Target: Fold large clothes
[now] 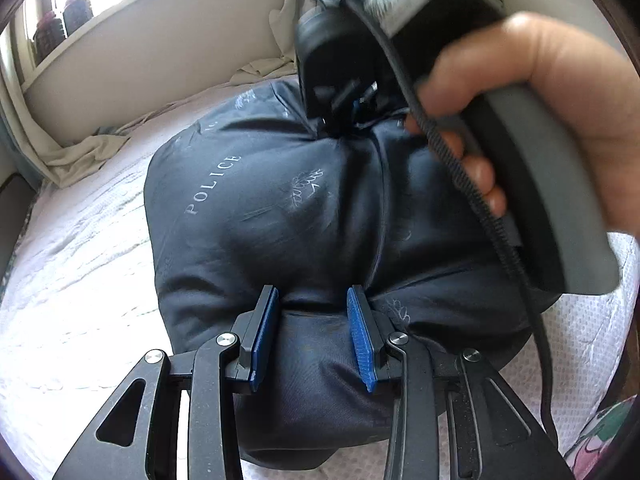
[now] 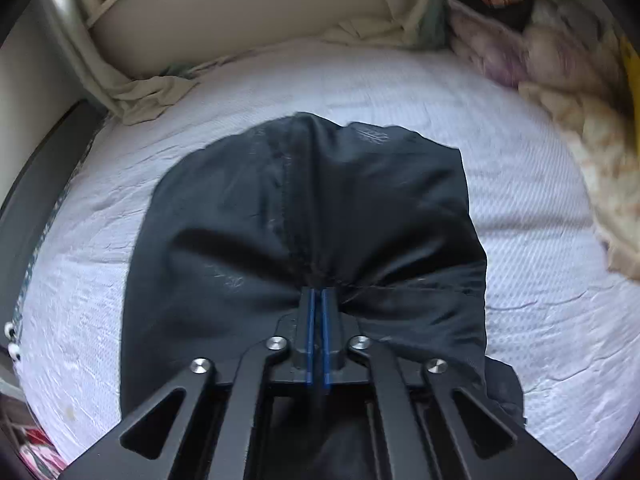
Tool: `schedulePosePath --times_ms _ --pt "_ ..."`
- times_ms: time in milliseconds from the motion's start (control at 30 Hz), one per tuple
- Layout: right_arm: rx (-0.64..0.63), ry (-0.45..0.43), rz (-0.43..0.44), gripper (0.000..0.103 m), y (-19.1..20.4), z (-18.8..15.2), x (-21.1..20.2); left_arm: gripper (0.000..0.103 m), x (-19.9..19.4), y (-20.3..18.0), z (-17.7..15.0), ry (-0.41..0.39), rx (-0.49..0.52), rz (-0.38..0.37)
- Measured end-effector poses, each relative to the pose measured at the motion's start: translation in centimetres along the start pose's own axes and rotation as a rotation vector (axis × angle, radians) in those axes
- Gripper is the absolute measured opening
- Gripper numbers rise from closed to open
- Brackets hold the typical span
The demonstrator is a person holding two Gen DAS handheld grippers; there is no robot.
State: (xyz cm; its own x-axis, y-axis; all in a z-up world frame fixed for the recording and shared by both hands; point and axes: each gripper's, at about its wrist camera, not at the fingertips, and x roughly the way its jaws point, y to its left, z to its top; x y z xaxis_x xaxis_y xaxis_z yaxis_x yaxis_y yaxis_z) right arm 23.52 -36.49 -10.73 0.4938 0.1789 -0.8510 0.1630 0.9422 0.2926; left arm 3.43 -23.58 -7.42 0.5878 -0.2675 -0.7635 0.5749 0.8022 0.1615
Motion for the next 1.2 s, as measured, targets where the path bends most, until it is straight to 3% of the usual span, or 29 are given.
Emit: schedulePosePath --times_ms 167,567,733,767,833,1033,1200 --pt "0.012 0.036 0.007 0.0 -1.3 -0.3 3.0 0.038 0.2 -0.2 0.1 -0.01 0.014 -0.013" --pt "-0.008 -0.009 -0.06 0.0 -2.0 -0.2 5.7 0.038 0.9 -0.2 -0.1 -0.001 0.025 -0.018" --pt "0.009 -0.015 0.017 0.001 -1.5 0.4 1.3 0.038 0.8 -0.2 0.2 0.014 0.03 -0.01" --pt "0.015 -0.025 0.058 0.012 -1.6 0.5 -0.3 0.038 0.9 -0.1 0.3 0.014 0.025 -0.01" --pt "0.018 -0.067 0.111 0.021 -1.5 0.5 -3.9 0.038 1.0 -0.2 0.4 0.016 0.019 -0.007" --pt "-0.011 -0.141 0.014 0.021 -1.2 -1.6 -11.5 0.038 1.1 -0.5 0.7 0.028 0.024 0.002" --pt "0.003 -0.096 -0.054 0.025 -1.7 -5.1 -12.4 0.039 1.0 -0.6 0.8 0.036 0.02 0.001"
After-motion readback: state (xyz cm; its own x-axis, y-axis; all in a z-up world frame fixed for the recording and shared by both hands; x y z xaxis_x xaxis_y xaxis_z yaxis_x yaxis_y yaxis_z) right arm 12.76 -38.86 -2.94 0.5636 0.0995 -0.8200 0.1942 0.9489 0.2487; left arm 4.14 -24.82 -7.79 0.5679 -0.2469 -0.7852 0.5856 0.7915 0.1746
